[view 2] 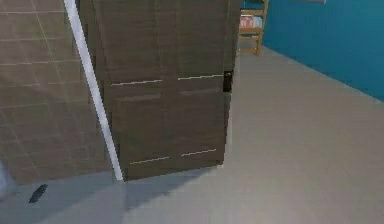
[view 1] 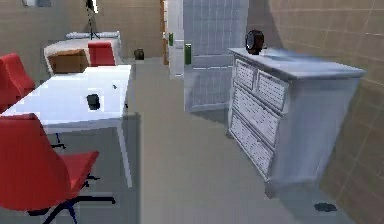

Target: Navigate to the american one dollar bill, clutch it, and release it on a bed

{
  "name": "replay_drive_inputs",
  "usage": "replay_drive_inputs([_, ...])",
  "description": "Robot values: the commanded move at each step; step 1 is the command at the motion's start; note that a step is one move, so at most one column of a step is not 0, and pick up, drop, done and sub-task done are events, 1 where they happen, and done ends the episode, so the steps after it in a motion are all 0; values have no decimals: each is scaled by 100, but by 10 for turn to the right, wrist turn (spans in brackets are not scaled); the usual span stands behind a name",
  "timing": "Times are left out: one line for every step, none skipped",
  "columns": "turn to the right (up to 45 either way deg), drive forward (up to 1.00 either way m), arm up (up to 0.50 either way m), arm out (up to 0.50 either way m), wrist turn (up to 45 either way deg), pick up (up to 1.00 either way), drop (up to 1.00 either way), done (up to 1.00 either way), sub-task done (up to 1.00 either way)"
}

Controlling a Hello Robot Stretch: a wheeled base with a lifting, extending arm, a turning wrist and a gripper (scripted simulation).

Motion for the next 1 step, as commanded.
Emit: replay_drive_inputs([0,100,0,0,0,0,0,0,0])
